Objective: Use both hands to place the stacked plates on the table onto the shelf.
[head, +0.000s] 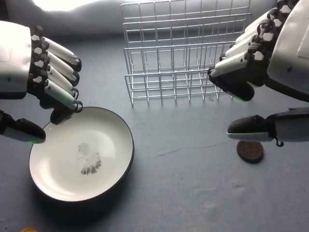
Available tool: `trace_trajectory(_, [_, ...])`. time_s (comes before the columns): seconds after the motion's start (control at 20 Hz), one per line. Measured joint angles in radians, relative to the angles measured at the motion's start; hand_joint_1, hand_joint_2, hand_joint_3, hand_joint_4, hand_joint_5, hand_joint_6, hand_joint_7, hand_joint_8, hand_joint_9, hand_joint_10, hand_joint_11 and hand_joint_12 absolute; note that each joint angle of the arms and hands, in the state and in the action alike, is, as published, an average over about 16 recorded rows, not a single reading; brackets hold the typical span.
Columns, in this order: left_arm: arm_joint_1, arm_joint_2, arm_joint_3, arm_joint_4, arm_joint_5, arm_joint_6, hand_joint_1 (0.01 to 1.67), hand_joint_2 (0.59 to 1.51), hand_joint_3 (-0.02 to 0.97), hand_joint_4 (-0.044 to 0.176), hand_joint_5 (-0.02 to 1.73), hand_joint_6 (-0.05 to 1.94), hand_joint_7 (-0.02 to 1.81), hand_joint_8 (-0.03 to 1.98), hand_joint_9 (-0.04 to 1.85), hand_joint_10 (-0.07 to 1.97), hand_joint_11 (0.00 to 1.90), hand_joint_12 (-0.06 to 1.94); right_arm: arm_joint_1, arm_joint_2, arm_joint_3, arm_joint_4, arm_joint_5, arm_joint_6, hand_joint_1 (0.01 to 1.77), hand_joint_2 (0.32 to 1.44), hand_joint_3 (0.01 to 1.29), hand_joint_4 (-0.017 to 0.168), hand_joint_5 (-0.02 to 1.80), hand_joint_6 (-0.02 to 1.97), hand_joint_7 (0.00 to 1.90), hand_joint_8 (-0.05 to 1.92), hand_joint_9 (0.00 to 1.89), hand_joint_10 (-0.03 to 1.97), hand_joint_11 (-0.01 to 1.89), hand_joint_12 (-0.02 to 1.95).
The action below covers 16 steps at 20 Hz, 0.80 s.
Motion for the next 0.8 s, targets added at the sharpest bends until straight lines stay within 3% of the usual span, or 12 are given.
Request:
trace_trajectory(0.2, [0.000, 0.000, 0.000, 0.012, -0.005, -0.003, 0.14, 1.144, 0.040, 0.005, 0.19, 0.31, 0.23, 0.45, 0.18, 0.59, 0.13, 0.64, -0.002, -0.001, 0.000, -0.013, -0.006, -0.005, 0.26, 1.02, 0.04, 0.006, 0.30, 0.75, 0.35, 0.69, 0.35, 0.72, 0.37, 0.61])
trace_trajectory(0.4, [0.001, -0.002, 0.002, 0.034, -0.009, -0.006, 0.11, 1.133, 0.035, 0.006, 0.14, 0.22, 0.17, 0.33, 0.14, 0.44, 0.10, 0.47, -0.008, -0.004, 0.000, -0.024, -0.013, -0.023, 0.21, 1.03, 0.04, 0.006, 0.24, 0.56, 0.27, 0.52, 0.26, 0.53, 0.28, 0.45])
trace_trajectory(0.6, [0.015, -0.007, 0.011, 0.066, -0.022, 0.006, 0.02, 1.102, 0.024, 0.007, 0.01, 0.00, 0.02, 0.03, 0.02, 0.06, 0.02, 0.07, -0.018, -0.012, 0.000, -0.040, -0.021, -0.058, 0.11, 1.04, 0.03, 0.006, 0.07, 0.16, 0.07, 0.13, 0.06, 0.14, 0.06, 0.08])
trace_trajectory(0.8, [0.050, -0.017, 0.032, 0.097, -0.031, 0.038, 0.02, 1.104, 0.022, 0.007, 0.01, -0.01, 0.02, -0.01, 0.02, 0.01, 0.01, -0.01, -0.030, -0.022, 0.000, -0.051, -0.031, -0.099, 0.30, 1.04, 0.02, 0.006, 0.04, 0.03, 0.03, 0.02, 0.02, 0.02, 0.02, 0.00])
